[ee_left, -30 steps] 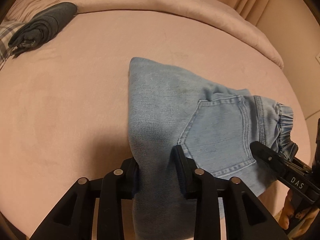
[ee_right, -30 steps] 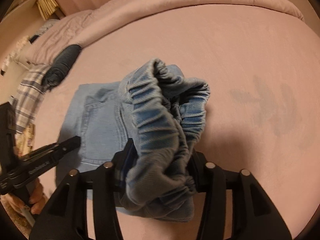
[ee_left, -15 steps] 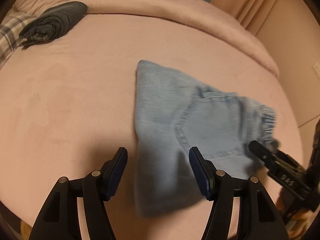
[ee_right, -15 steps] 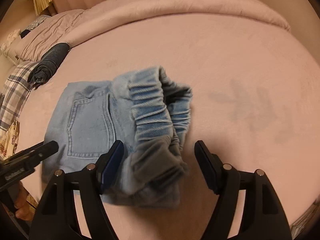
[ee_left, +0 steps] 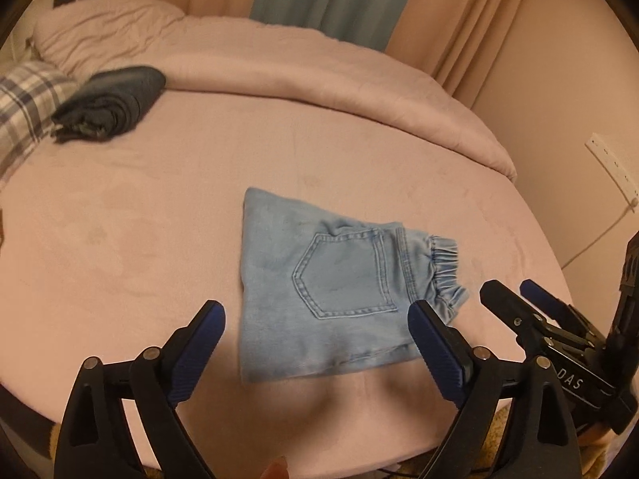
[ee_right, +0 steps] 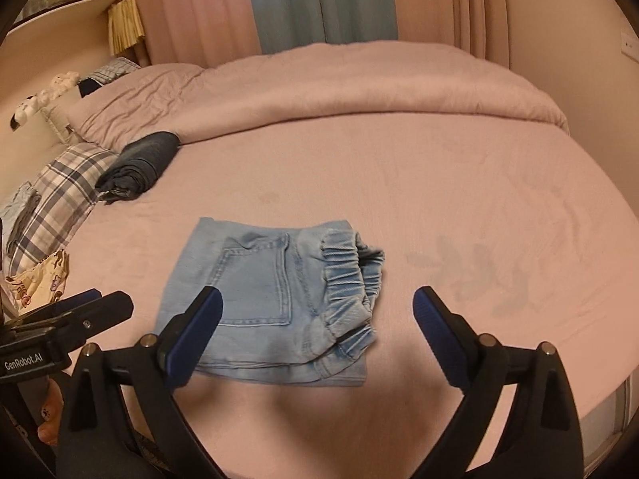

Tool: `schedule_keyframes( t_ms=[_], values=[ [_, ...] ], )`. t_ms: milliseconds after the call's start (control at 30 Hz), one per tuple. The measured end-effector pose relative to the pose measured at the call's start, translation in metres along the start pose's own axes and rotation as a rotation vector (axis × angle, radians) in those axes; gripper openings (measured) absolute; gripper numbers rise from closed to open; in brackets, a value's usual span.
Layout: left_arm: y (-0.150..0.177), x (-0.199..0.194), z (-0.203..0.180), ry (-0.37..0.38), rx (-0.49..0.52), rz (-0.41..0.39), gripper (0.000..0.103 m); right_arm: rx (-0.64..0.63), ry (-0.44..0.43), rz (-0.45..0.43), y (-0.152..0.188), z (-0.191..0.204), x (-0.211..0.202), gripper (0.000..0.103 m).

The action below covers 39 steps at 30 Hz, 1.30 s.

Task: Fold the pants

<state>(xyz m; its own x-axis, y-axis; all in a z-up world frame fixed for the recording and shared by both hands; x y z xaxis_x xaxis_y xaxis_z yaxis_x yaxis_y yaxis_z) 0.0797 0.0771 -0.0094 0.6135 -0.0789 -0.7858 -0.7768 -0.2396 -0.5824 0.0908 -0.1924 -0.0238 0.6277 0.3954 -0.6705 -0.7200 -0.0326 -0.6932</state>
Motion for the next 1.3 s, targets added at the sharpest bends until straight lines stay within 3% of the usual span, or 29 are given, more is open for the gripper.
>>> schedule_keyframes(
  t_ms=[400,1300],
  values=[
    [0.014,-0.006,-0.015,-0.022,0.029,0.000,0.094,-0.024,0.006,-0.026,0.009,0.019,-0.015,0.098],
    [0.022,-0.003,-0.018,-0.095,0.056,0.019,0.094,0.016,0.002,0.000,0.018,0.009,-0.016,0.099]
  ],
)
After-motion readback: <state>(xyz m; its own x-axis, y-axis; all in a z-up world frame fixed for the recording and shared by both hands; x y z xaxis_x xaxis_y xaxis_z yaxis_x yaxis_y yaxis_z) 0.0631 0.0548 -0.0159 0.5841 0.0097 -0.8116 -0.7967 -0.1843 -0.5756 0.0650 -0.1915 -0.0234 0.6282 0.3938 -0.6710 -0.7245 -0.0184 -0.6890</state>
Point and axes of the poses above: each gripper's, at about its wrist camera, not at the fingertips, and x roughly the way its jaws point, z to its left, y to its underside, the point moved 3 cm from there along x, roughly the way its jaws point, and after that the axes turned 5 degrees about -y, right-handed, at the moved point
